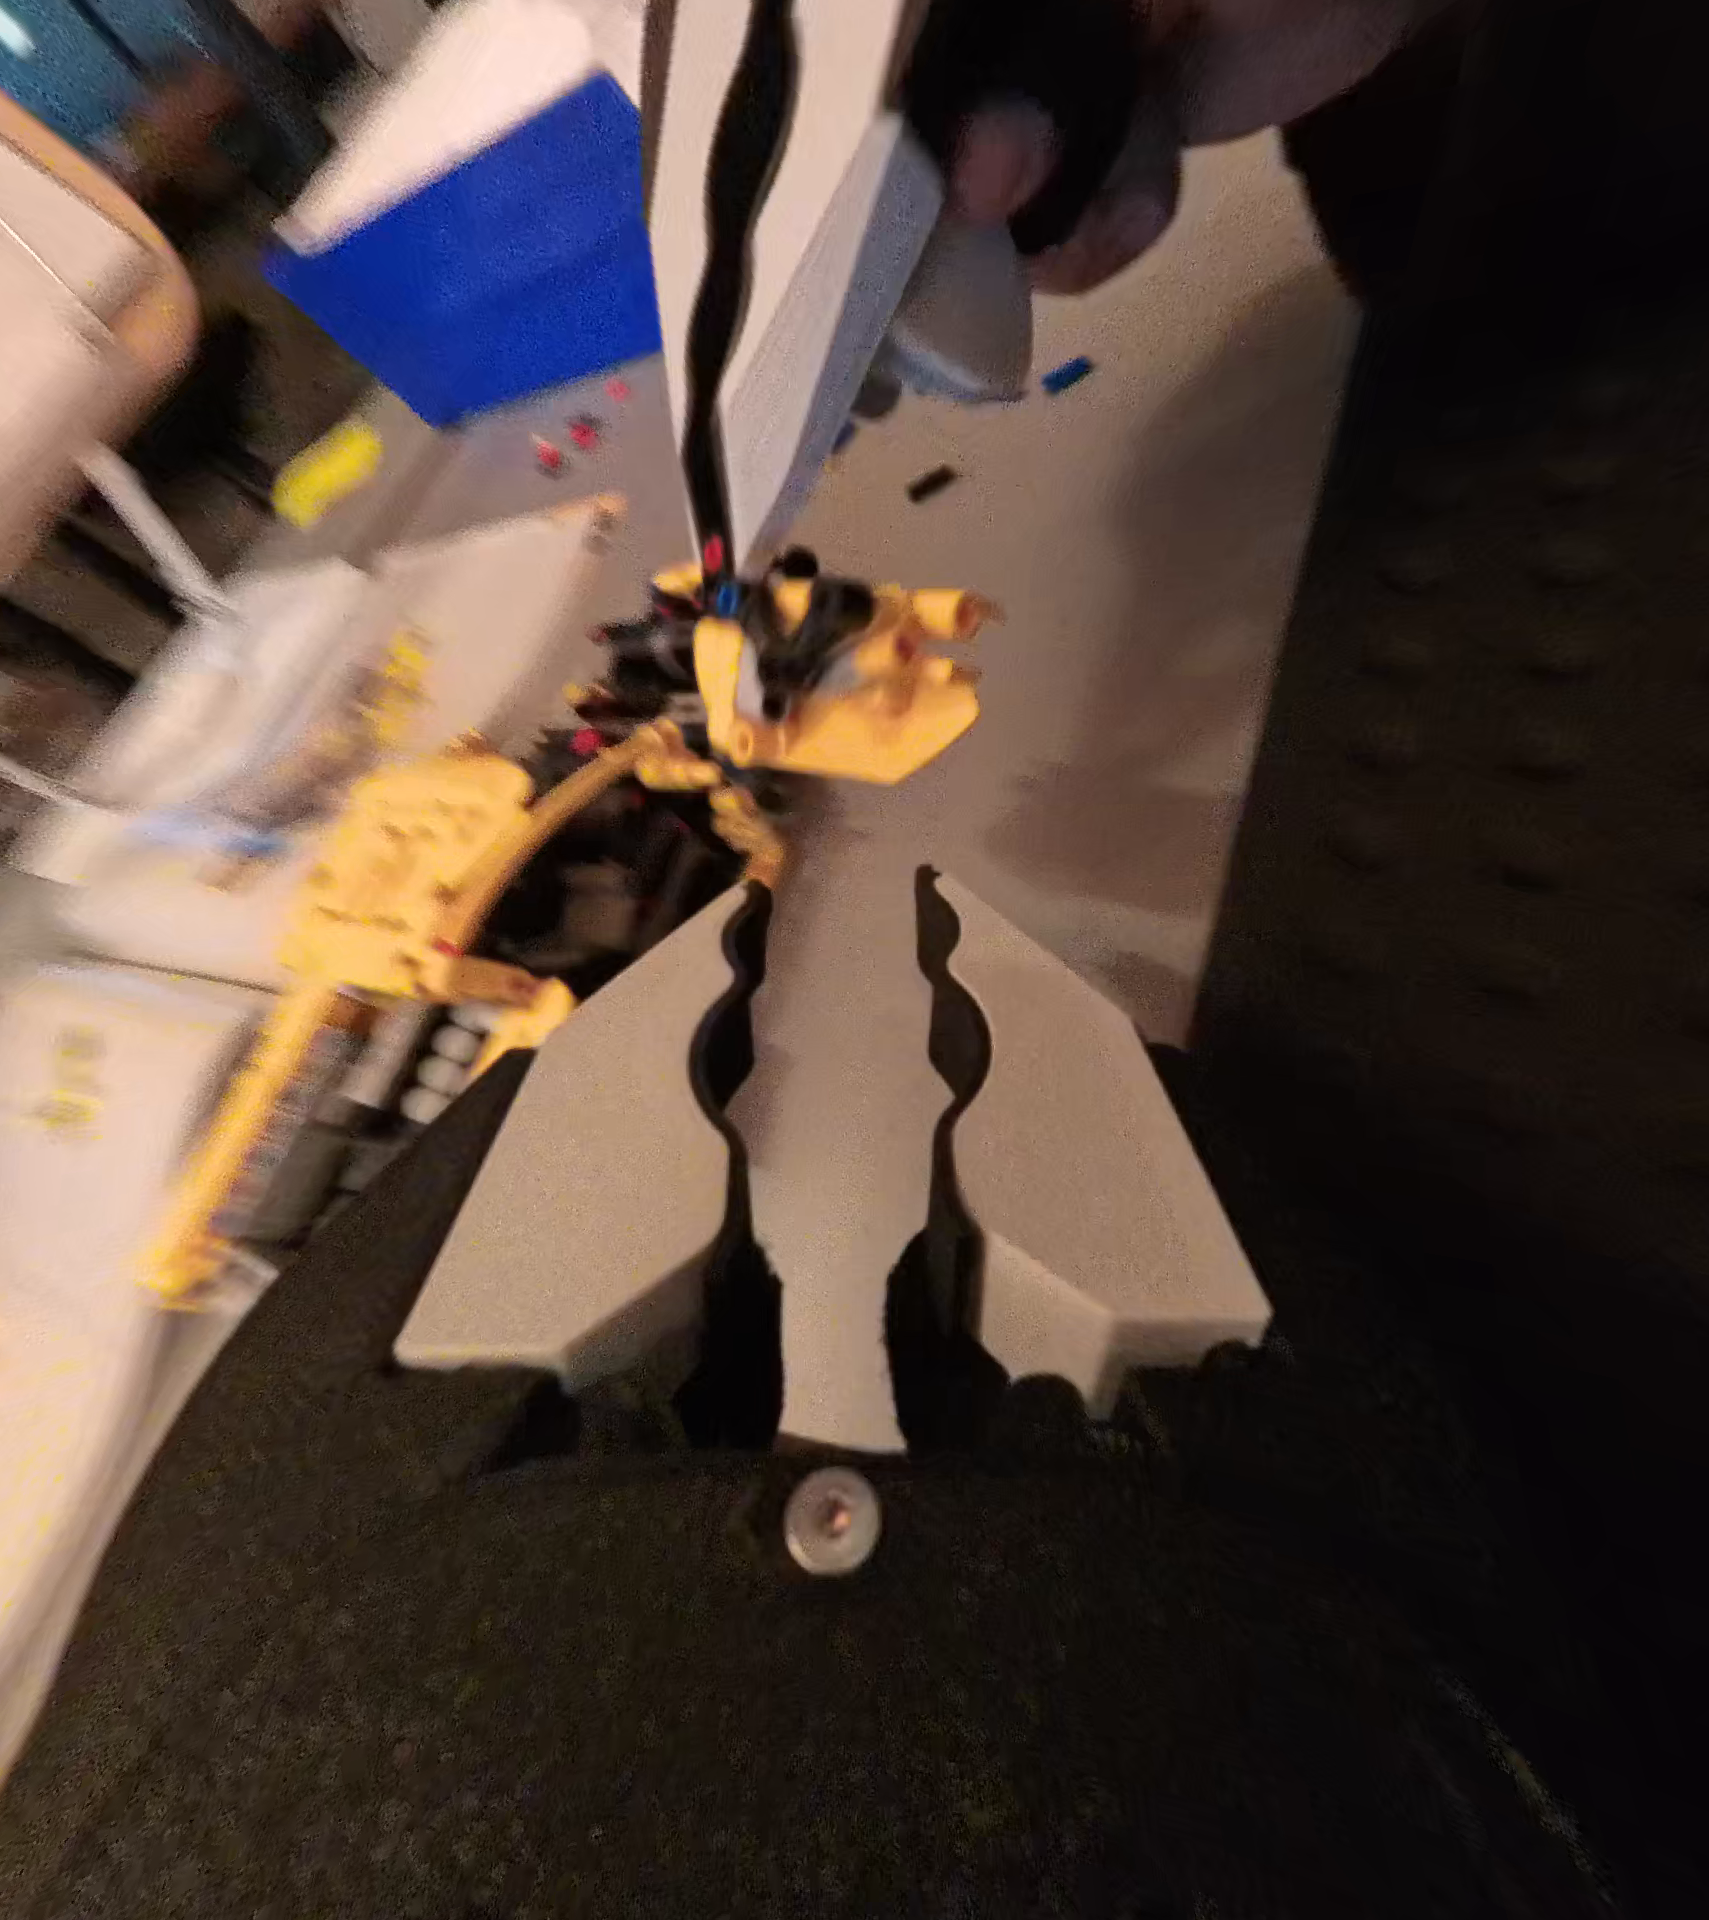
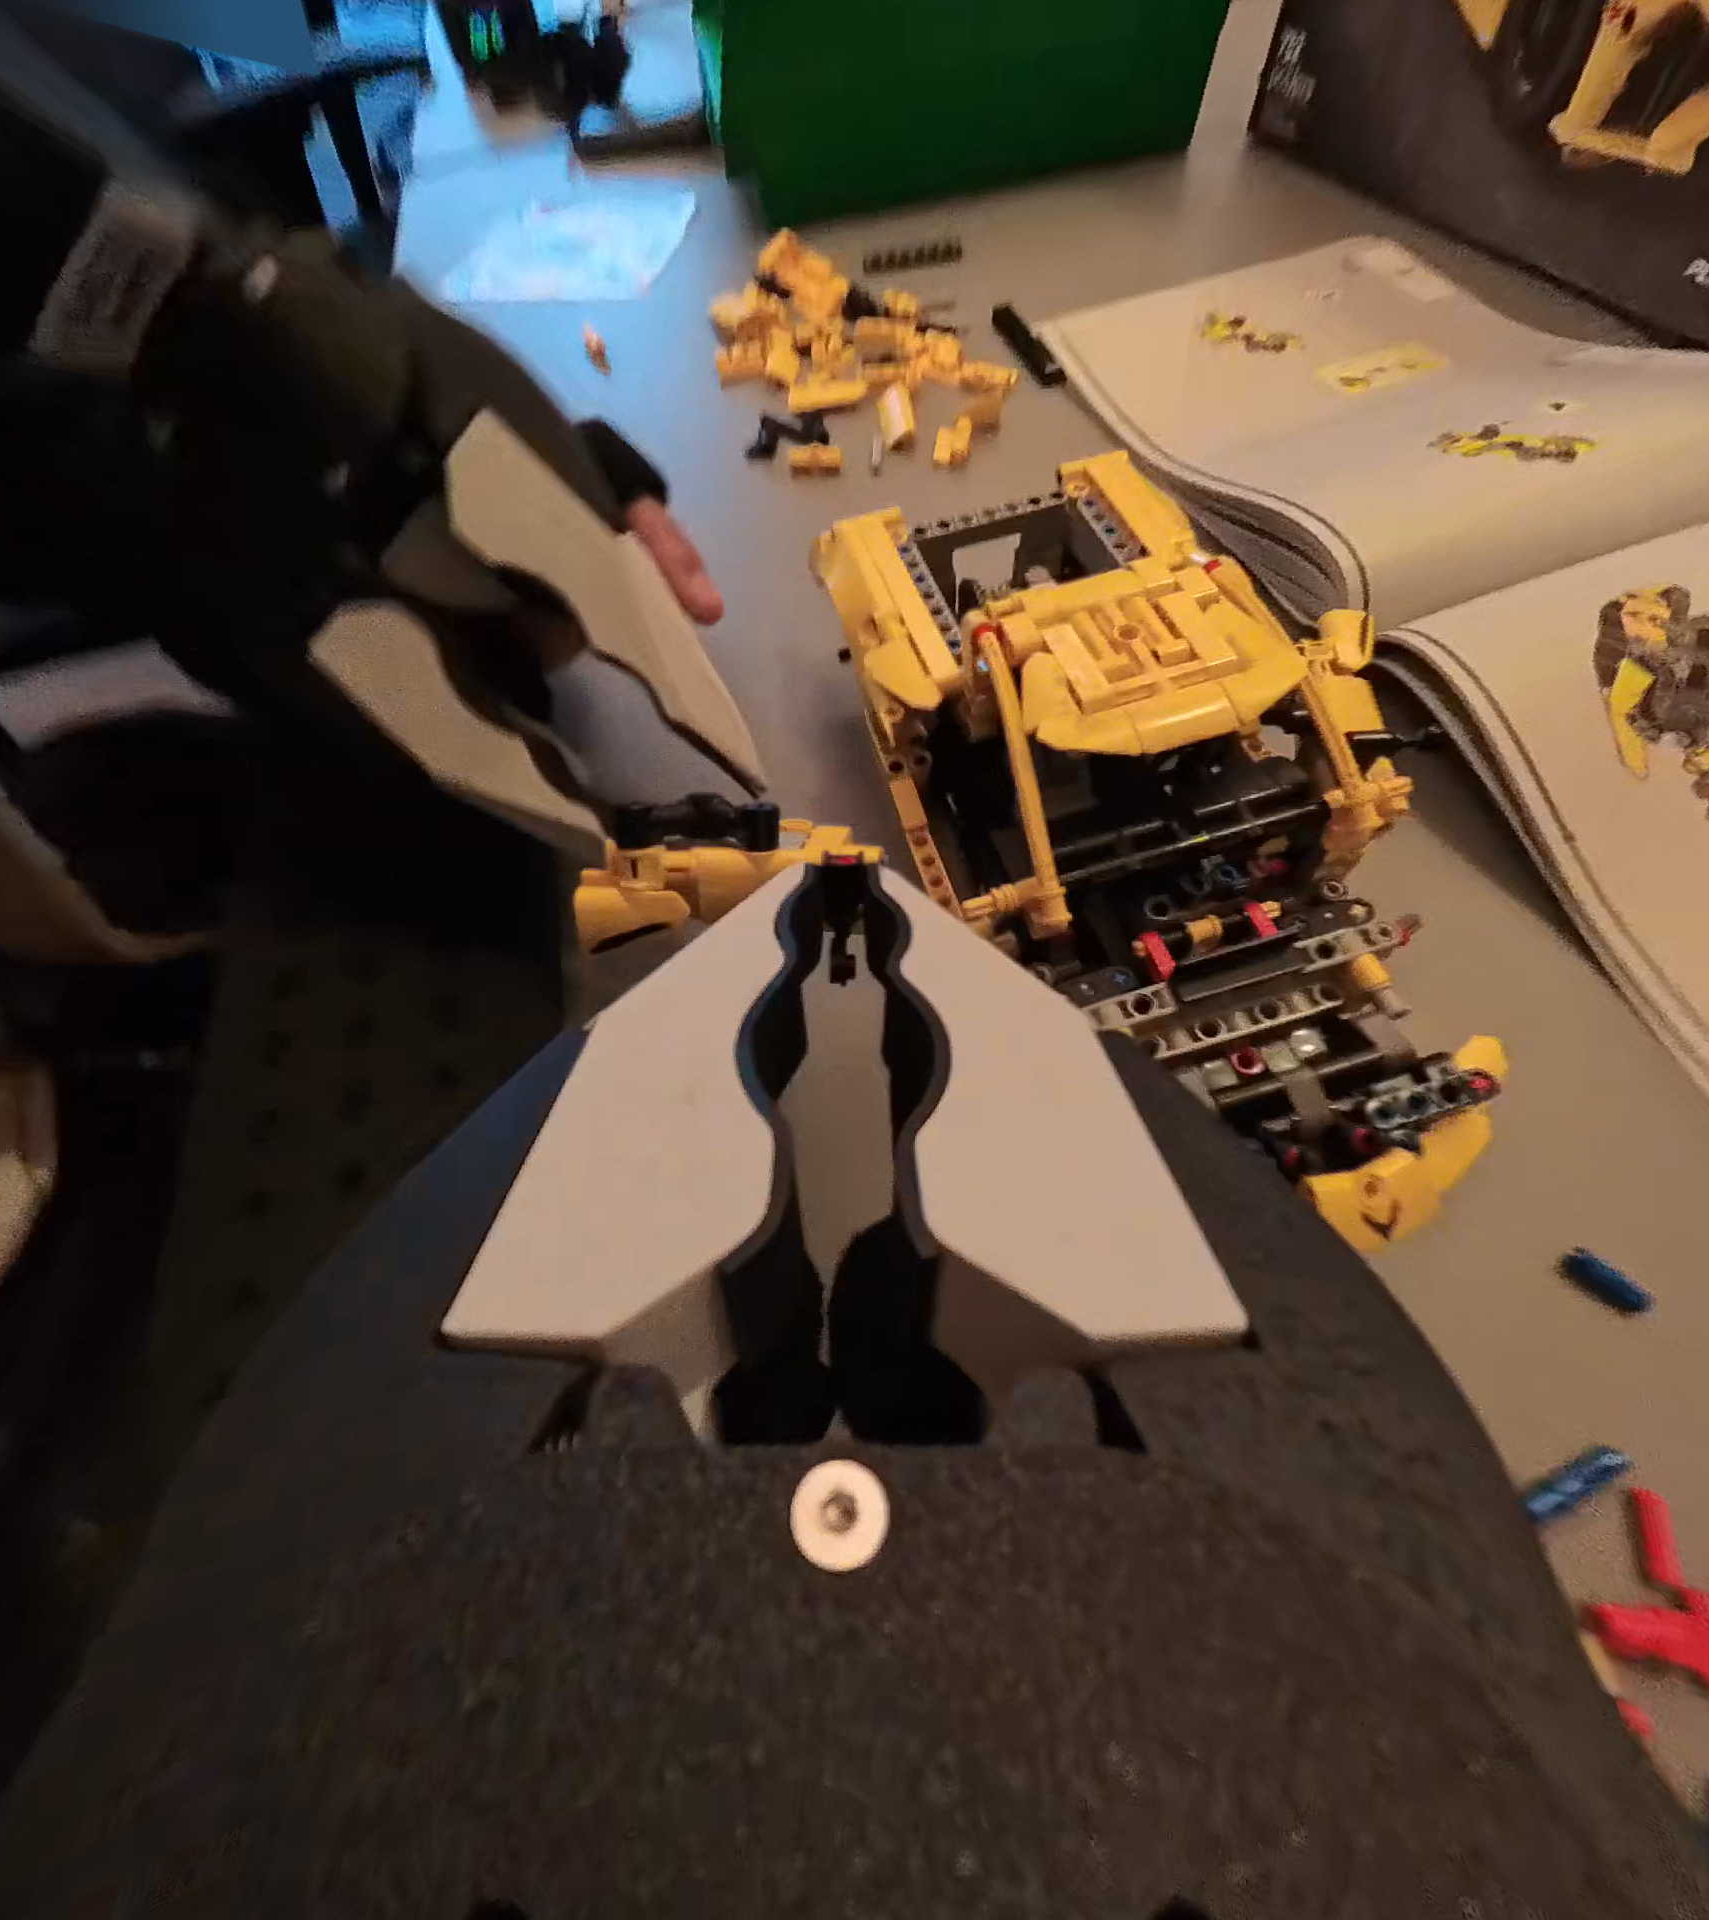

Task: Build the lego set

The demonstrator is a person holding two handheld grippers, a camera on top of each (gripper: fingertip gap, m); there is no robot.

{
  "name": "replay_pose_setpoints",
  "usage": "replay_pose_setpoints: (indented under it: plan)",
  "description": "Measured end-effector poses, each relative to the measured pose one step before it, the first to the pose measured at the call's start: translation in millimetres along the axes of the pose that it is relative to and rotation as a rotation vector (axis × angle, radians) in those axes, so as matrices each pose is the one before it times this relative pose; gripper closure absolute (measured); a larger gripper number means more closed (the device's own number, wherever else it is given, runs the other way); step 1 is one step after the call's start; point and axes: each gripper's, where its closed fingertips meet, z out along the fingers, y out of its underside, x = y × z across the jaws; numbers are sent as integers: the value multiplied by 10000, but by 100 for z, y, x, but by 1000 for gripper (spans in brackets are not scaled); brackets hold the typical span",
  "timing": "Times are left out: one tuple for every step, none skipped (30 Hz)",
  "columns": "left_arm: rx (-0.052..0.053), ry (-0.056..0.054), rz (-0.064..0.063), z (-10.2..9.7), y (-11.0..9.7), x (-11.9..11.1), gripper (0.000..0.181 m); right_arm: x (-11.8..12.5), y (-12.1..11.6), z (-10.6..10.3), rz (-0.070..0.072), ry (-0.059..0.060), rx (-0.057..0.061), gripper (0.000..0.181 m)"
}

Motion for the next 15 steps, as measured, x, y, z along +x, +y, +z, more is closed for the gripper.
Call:
replay_pose_setpoints:
  plan:
    - [66, 817, -1083, -219, 513, 187, 152, -30, 159, -31, -466, 51, -418, 175]
    - [214, 729, -1028, -329, 139, -26, 152, -54, 214, 98, -405, 15, -467, 175]
    - [378, 556, -863, -435, -316, -174, 152, -93, 270, 202, -303, -66, -456, 175]
    - [395, 387, -694, -367, -518, -224, 153, -63, 344, 290, -186, -78, -445, 175]
    - [263, 281, -576, -167, -355, -204, 153, -25, 396, 354, -224, -51, -431, 175]
    - [63, 233, -481, 53, -28, -126, 153, 37, 378, 361, -289, -2, -401, 175]
    - [-106, 280, -351, 189, 242, 61, 152, 62, 309, 360, -245, 1, -326, 175]
    - [-162, 243, -212, 229, 266, 111, 151, 16, 227, 315, -209, -27, -255, 175]
    - [-91, 120, -186, 193, 112, -7, 150, -110, -20, 275, -203, -115, -74, 175]
    - [3, 172, -139, 147, -14, 102, 150, -85, -180, 230, -104, -110, 56, 175]
    - [25, 97, -136, 108, -57, 2, 149, 1, -52, 224, -91, -67, -33, 175]
    - [39, 28, -174, 73, -51, -150, 149, -14, 54, 229, -119, -71, -101, 175]
    - [46, 116, -196, 41, -44, -51, 149, 41, 109, 203, -125, -40, -127, 175]
    - [48, 127, -214, 25, -41, -64, 149, 198, 163, 176, -143, 81, -186, 175]
    - [45, 59, -203, -9, -30, -162, 149, 96, 124, 152, -143, 26, -170, 175]
